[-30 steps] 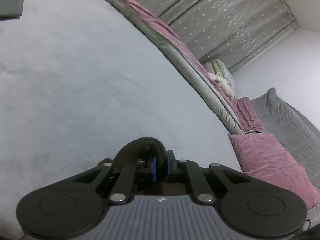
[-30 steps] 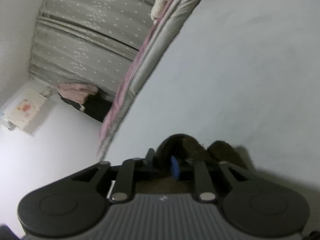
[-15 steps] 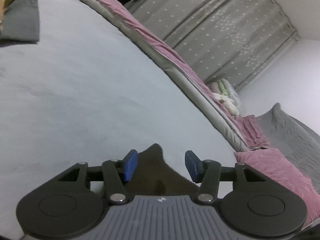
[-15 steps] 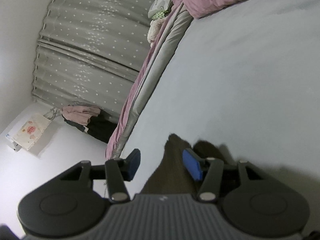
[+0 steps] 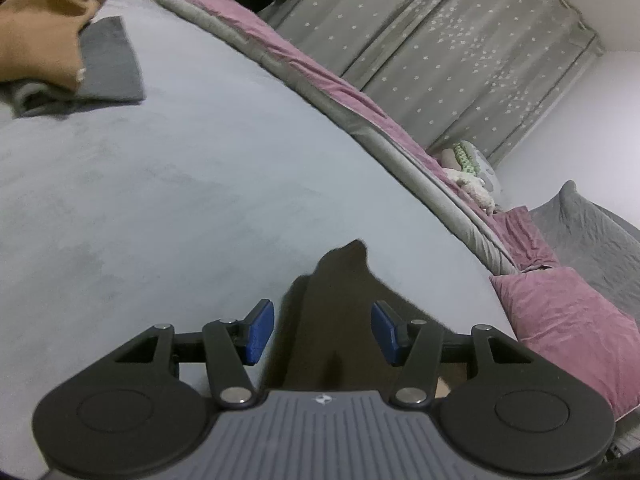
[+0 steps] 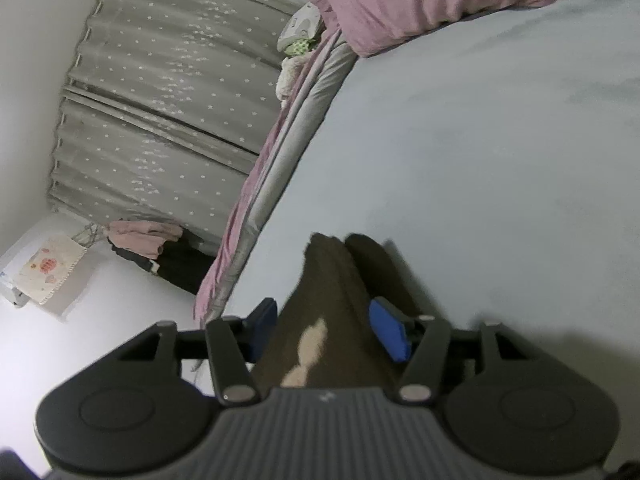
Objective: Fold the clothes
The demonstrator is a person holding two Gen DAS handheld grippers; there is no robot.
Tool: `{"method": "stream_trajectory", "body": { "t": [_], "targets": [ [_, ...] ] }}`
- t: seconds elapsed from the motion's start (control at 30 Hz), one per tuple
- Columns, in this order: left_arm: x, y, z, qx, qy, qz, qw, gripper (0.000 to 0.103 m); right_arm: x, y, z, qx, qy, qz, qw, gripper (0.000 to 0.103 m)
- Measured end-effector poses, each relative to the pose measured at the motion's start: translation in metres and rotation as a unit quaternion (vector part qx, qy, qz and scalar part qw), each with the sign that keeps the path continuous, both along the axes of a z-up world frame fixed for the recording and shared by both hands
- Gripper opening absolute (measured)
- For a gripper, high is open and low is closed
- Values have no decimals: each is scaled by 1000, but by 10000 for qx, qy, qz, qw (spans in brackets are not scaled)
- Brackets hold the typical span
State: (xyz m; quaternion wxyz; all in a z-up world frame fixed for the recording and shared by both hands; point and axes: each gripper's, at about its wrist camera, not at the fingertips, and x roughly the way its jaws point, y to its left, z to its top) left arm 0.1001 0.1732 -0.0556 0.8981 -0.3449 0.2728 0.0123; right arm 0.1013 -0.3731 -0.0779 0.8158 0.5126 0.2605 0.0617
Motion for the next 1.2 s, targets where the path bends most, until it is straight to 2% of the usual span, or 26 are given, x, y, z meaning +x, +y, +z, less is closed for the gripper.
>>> {"method": "stream_trajectory", "body": {
  "t": [0.2,0.4,0.5,0.77,0.9,1.07,1.2],
  "targets": [
    [-24,13,-12,-214,373,-2,9991,60,-29,-1,-8,-203,199,-25,9996,59],
    [-43,19,-31,-667,639,-212,9955,67,-53,-3,-20,-261,482,-120,9984,72],
    [-47,20,-38,-989,770,-289,9917,69,-61,-3,-32,-157,625,-118,9979,73],
    [-60,22,-49,-1874,1154,-388,9747,71,-72,2,-42,374,478,-105,9981,74],
    [-64,7,-59,-2197,1032,-203,9699,71,-67,14,-43,571,633,-81,9963,74],
    [-69,-13,-72,-2565,828,50,9630,71,-52,37,-41,265,729,-95,9969,75],
    [-70,-33,-73,-2243,388,504,9724,71,-38,52,-41,55,677,-241,9974,76]
  ]
}}
